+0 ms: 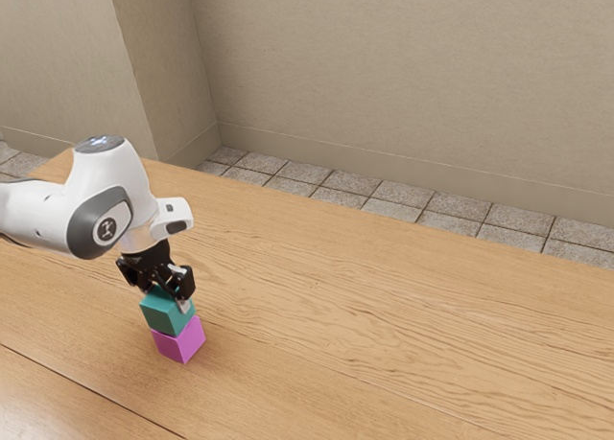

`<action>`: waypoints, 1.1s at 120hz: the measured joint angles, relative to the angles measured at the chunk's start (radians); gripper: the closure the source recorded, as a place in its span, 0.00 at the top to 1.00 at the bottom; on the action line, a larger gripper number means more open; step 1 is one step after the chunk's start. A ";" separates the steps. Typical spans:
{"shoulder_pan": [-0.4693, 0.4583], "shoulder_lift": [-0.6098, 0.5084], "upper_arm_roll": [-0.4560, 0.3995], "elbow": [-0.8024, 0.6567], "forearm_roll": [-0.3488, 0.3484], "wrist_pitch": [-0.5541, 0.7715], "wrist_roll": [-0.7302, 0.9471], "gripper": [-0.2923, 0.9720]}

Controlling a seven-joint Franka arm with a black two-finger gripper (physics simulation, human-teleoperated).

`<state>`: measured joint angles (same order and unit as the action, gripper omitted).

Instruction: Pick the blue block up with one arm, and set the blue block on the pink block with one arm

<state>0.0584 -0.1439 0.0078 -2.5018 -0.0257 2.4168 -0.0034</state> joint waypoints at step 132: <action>0.000 -0.123 -0.017 0.370 0.027 -0.433 0.024 0.76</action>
<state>0.0581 -0.2671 -0.0090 -2.1321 0.0015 1.9834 0.0206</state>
